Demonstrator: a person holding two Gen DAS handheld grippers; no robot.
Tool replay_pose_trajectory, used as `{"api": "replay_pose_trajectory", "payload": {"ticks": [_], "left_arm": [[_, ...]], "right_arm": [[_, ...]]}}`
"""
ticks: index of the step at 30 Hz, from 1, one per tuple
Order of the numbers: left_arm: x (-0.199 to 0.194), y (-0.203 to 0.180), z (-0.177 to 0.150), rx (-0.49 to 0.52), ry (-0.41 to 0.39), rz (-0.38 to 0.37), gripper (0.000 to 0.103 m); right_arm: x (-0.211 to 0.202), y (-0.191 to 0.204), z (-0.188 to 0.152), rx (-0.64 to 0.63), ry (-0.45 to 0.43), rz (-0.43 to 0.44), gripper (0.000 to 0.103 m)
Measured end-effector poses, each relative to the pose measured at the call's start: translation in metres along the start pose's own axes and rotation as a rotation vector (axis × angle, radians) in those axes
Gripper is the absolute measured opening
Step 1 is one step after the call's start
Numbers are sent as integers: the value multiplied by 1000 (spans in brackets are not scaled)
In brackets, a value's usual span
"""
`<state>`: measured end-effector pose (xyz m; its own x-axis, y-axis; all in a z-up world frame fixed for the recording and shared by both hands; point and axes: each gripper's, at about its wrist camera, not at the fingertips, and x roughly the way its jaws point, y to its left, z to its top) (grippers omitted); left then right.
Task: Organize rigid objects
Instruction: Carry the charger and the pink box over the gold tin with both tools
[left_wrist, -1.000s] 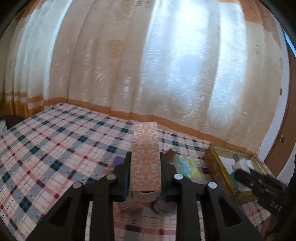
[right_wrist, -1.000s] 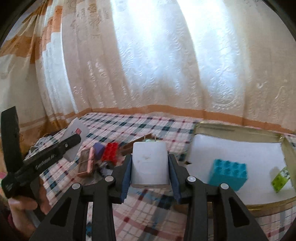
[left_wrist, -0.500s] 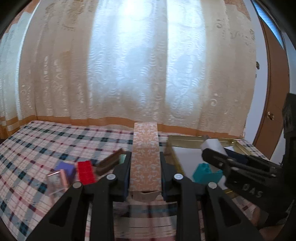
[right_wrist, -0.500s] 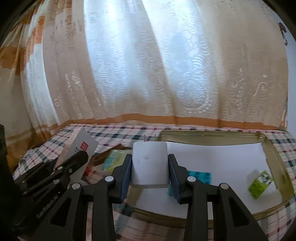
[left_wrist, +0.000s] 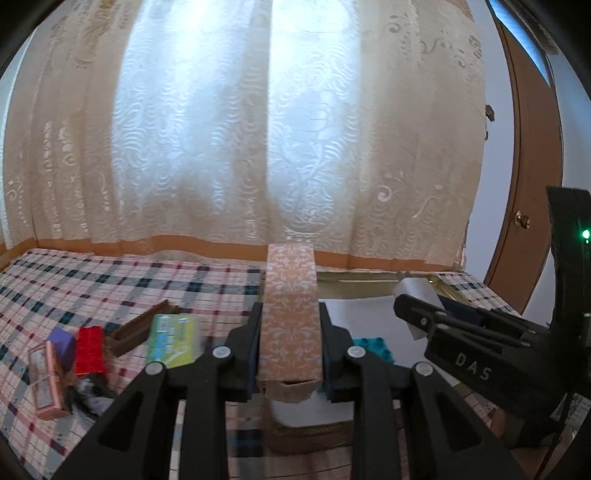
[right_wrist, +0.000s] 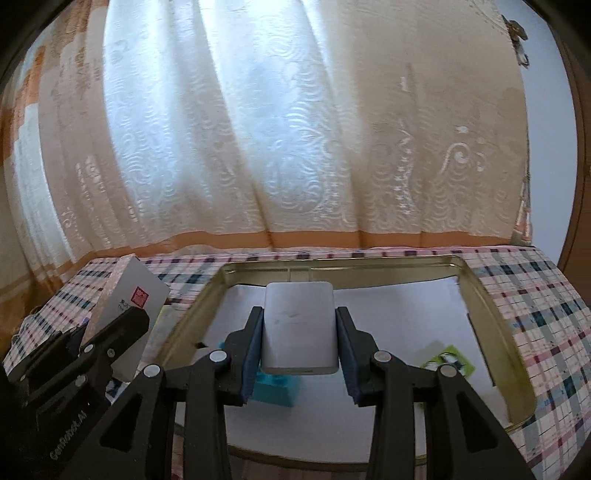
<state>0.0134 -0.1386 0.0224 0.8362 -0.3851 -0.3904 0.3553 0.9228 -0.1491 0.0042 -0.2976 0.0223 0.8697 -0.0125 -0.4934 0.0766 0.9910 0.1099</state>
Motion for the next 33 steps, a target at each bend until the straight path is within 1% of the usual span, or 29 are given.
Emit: {"api": "replay_pose_trajectory", "payload": {"ticks": [11,18,22,27,33], "left_arm": [[22,-27,0,20,36,-17,24],[36,-36,3,14,55,-19,24],[45,-39,3,10,80,-14,24],[48,-40,4,2,90,-20,24],[56,-45,4,7,115,-11,24]], "right_arm": [[1,-23,1,6,1,-55,41],[7,-33,0,2,9,-117,41],[10,-35,0,9,19,-140,41],[14,-36,0,16,29,-154,41],[15,-33,-2,-2,32,-171,41]]}}
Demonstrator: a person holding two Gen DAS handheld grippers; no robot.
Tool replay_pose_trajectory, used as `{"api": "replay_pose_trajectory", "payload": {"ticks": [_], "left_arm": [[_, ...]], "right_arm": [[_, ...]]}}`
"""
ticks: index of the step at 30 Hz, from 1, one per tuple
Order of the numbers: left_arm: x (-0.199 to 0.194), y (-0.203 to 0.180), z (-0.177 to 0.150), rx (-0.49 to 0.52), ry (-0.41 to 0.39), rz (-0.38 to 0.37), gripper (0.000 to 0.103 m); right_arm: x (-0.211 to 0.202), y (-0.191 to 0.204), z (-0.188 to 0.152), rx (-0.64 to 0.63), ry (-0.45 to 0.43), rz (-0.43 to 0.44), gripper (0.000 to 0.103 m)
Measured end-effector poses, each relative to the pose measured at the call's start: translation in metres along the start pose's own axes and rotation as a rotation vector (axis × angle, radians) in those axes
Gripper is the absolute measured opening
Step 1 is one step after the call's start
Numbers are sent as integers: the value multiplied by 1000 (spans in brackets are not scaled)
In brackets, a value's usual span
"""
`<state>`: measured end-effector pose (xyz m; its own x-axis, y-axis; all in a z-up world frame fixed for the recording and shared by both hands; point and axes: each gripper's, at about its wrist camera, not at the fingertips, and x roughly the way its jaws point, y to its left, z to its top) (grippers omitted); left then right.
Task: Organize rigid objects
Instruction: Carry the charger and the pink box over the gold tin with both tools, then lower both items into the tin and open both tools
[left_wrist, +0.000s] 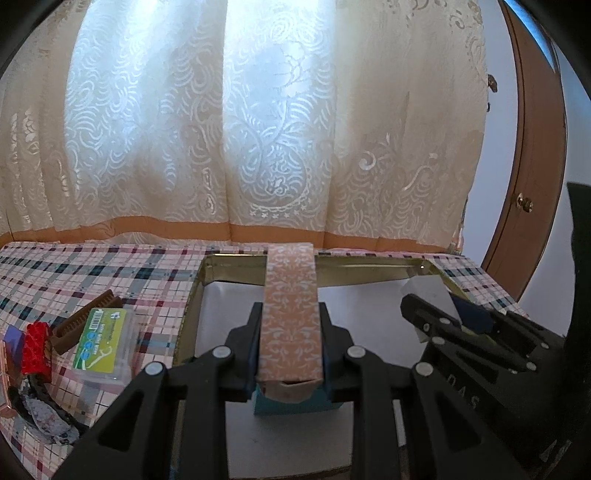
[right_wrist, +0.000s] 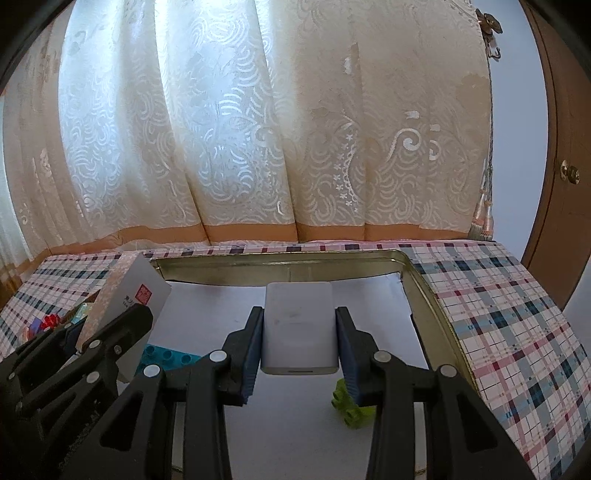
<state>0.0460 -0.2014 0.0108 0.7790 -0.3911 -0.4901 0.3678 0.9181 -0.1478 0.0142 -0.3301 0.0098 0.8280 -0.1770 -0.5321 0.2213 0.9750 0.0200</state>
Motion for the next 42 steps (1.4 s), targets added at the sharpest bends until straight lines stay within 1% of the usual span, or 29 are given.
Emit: {"api": "replay_pose_trajectory", "payload": {"ticks": [14,22,26,29,34,35,37,38,39,40,42], "left_arm": [[11,-11,3,25,23,-3,24],[24,-28,4,59,63,-1,24],[33,-37,4,72,83,1,24],[39,-45,2,88,101,0,24],[45,-49,1,102,127,14,26],[45,-48,1,98,128,14,28],[45,-47,0,93,129,19,53],[43,-46,0,88,120,43,65],[41,-45,0,83,108,52,69],[38,-44,1,79,93,58,71],[35,-42,1,71,77,80,81]], "right_arm": [[3,-2,1,-3,7,-39,41],[10,-17,2,-18,17,-127,41],[18,-31,2,12,50,-173,41],[22,-43,2,48,71,-192,41],[29,-54,1,97,110,-172,41],[30,-55,1,100,111,-169,41],[30,-55,1,102,113,-167,41],[30,-55,1,105,110,-173,43],[29,-56,1,113,104,-174,44],[27,-58,1,123,97,-163,44],[25,-60,0,148,85,-146,44]]}}
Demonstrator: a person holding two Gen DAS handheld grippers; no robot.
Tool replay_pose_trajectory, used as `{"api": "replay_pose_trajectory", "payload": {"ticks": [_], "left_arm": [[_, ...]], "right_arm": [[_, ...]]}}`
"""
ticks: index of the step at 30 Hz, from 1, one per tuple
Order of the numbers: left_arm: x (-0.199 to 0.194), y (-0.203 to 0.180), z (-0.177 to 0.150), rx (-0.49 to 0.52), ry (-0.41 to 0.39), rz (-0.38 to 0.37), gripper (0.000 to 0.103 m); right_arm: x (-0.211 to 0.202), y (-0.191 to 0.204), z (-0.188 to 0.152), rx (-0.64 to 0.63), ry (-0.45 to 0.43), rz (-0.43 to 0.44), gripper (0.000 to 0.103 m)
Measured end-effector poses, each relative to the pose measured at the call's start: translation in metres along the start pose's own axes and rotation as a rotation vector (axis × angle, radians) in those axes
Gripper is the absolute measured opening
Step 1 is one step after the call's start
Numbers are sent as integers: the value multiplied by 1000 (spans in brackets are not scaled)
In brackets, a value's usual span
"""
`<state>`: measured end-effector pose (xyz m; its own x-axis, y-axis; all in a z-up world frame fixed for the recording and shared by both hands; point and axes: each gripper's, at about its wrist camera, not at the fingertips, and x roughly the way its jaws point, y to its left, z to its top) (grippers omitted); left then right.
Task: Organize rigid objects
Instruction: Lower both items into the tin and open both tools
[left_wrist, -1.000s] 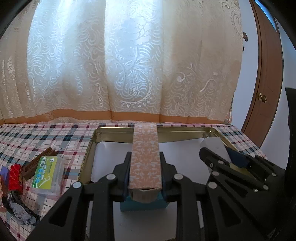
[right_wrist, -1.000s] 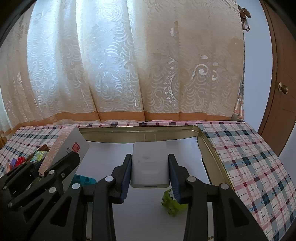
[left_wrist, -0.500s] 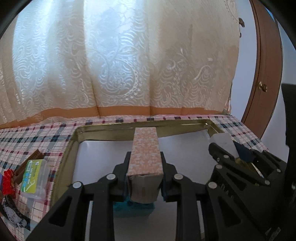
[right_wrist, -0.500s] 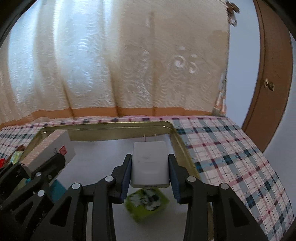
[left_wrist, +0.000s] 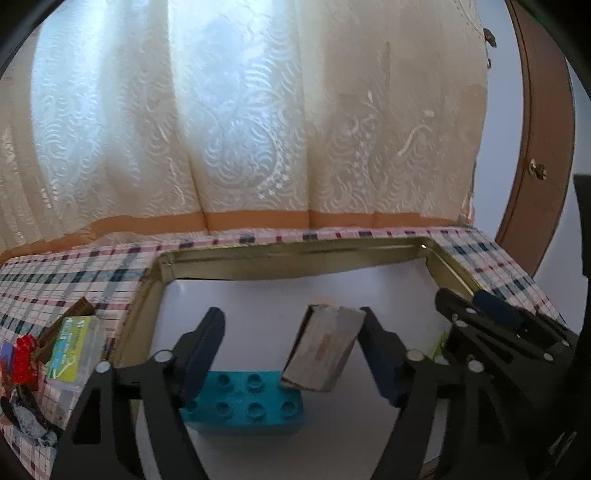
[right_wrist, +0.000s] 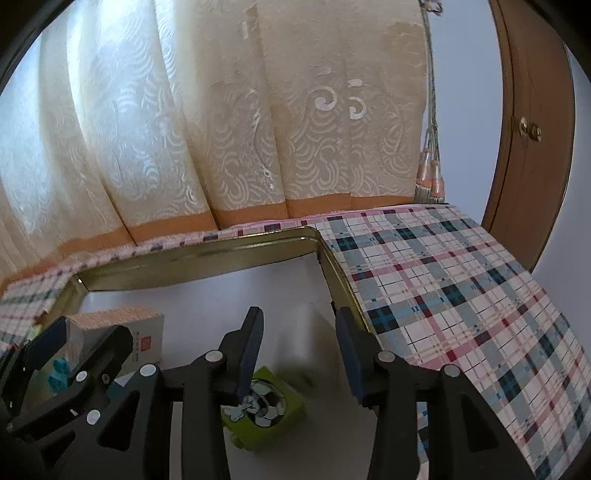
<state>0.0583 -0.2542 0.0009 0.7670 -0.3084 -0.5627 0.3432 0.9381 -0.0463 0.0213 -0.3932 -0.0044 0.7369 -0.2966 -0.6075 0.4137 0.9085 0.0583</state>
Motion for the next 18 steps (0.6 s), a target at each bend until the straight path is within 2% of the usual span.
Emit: {"api": "replay_pose_trajectory", "payload": {"ticks": [2,5,10,12,13,15,18], "left_arm": [[-2,4,0,-19,-11,38,93],[-9,12,0,-56,-45,57,103],[-13,22,-1,-87,-71,30,103],[-19,25,-1,-104,-104,37,103],[-25,27,-2,-110,-143,43,103],[-34,29,-2,-97,-203,72,103],[-36,29,-1,-52,-221,133,103]], "right_arm": [[-2,-1,0,10,-12,-2,45],[-7,-6,0,48,-44,11,50],[-19,-8,-1,93,-126,50,57],[-29,-9,-1,115,-193,65,73],[-34,-9,-1,121,-225,65,75],[-45,-8,-1,118,-293,52,79],[-52,-4,-2,101,-336,36,81]]}}
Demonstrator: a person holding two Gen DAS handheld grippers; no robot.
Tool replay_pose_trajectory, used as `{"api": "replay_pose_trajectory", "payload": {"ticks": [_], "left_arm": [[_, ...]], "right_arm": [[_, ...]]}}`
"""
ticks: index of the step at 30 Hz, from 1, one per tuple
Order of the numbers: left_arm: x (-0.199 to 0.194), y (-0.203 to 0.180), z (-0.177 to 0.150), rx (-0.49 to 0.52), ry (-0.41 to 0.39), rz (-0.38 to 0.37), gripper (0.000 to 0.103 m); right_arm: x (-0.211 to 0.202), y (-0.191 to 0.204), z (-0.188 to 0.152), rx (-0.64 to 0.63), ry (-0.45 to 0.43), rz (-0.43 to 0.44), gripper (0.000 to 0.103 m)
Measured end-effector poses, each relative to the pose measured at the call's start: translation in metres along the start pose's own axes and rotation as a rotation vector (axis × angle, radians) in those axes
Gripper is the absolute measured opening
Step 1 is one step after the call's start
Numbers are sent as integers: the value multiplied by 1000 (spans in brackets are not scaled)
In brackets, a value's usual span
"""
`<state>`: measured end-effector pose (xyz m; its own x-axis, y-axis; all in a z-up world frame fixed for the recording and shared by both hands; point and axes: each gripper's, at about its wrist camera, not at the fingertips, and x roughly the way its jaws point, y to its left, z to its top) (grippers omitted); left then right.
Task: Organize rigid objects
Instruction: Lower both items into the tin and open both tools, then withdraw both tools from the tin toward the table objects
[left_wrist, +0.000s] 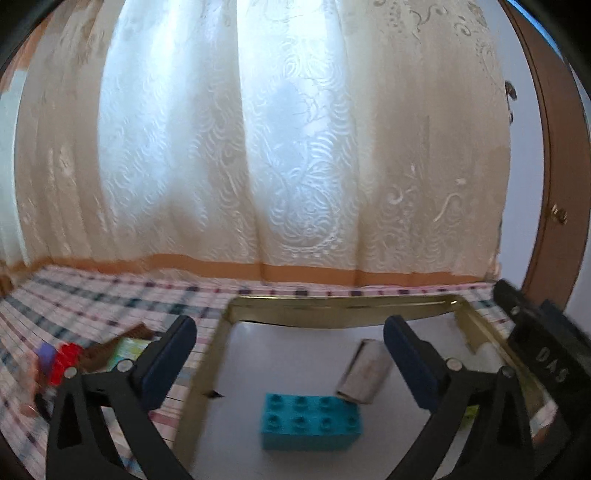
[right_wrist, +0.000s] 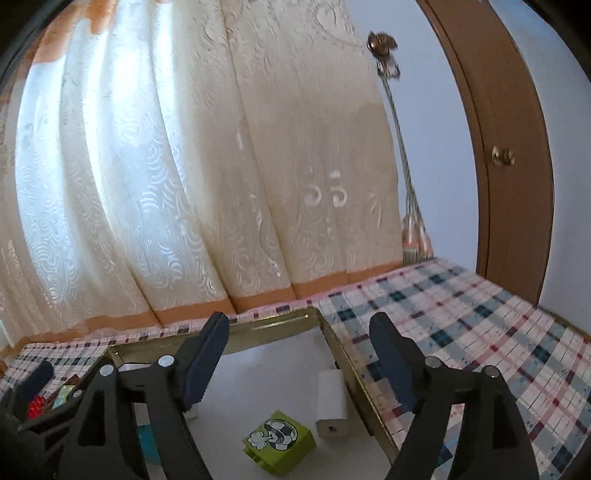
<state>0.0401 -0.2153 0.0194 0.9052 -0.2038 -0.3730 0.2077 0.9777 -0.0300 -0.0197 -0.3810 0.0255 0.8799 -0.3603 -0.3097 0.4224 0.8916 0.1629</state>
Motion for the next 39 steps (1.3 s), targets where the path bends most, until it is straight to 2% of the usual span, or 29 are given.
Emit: {"api": "replay_pose_trajectory", "payload": {"ticks": [4,10,20,30,34,39], "left_arm": [[5,9,-1,-17,39,-7,103],[-4,21,-6,-25,27,2,103],[-16,52,-11,-15,39,11,103],[-23,90,-14,-64,51,39,103],[-23,102,-16,-60,67,50,103],[-25,125,-18,-88,82,77,103]], "right_arm": [[1,4,-4,-6,16,21,81],[-13,5,-4,-16,-48,16,81],[-24,17,-10,-35,-47,6,81],[-35,31,-16,-35,-56,28,81],[-39,35,-19,-31,-45,33,81],[-41,38,-25,34,-3,69,81]]}}
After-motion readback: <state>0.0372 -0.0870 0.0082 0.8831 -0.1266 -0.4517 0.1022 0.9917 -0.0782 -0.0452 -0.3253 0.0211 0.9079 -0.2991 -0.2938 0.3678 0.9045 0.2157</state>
